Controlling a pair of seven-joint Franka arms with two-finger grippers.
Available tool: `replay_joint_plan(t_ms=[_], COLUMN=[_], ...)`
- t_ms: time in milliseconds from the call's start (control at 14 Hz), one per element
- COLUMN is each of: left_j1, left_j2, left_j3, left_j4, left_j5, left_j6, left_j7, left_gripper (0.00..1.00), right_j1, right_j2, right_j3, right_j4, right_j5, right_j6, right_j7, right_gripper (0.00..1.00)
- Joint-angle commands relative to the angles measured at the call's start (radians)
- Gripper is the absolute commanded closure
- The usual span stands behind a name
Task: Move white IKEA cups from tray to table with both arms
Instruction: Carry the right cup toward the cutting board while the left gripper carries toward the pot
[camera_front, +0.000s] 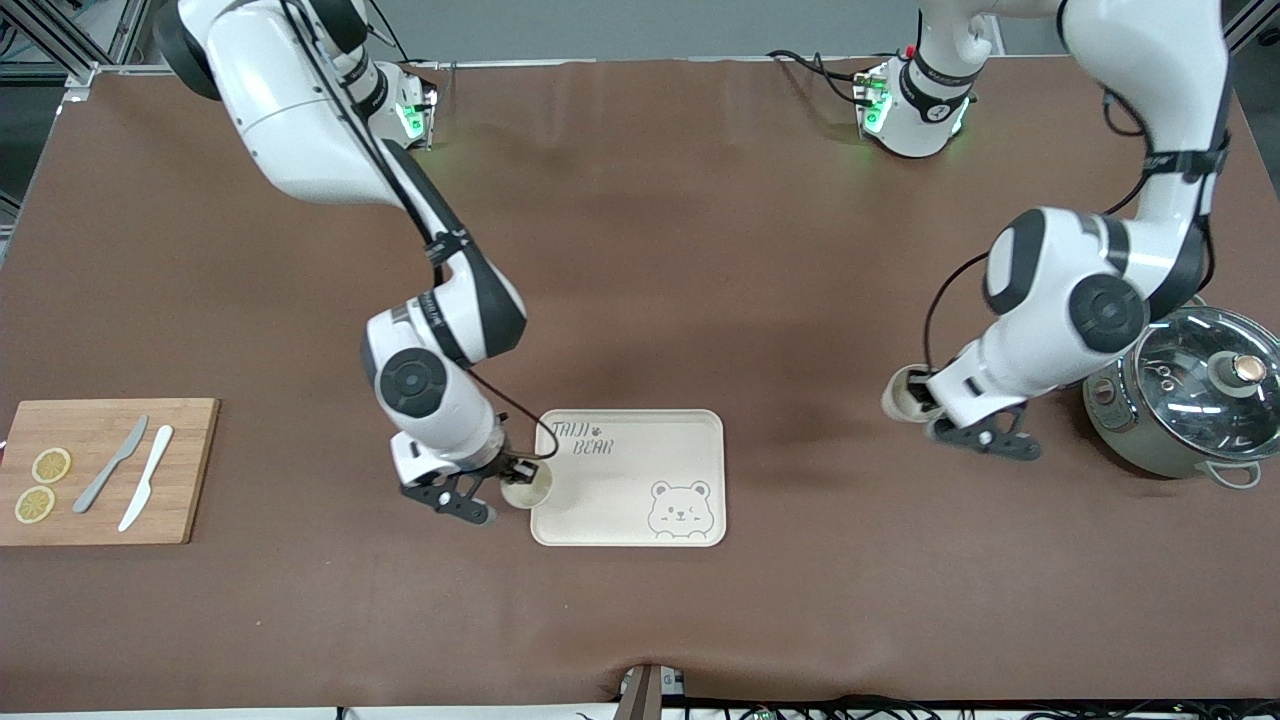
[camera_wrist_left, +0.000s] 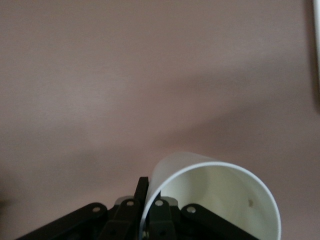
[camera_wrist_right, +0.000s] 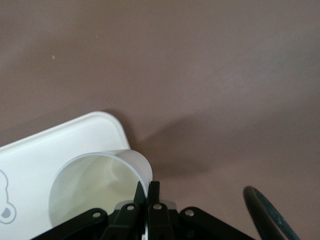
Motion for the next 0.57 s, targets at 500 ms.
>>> replay_joint_plan(t_ms=[500], left_j1=[0.199], left_j2=[-0.092], left_j3=[-0.02], left_j4=[-0.442], left_j5=[-0.28], left_j6=[0.373], left_j7=[0.487], left_gripper=[1.0], right_j1=[-0.295], right_j2=[-0.014], right_j3=[0.025], right_j4=[0.036], right_j5=[0.083], right_j6=[-0.048], right_j7=[-0.633], right_gripper=[1.0])
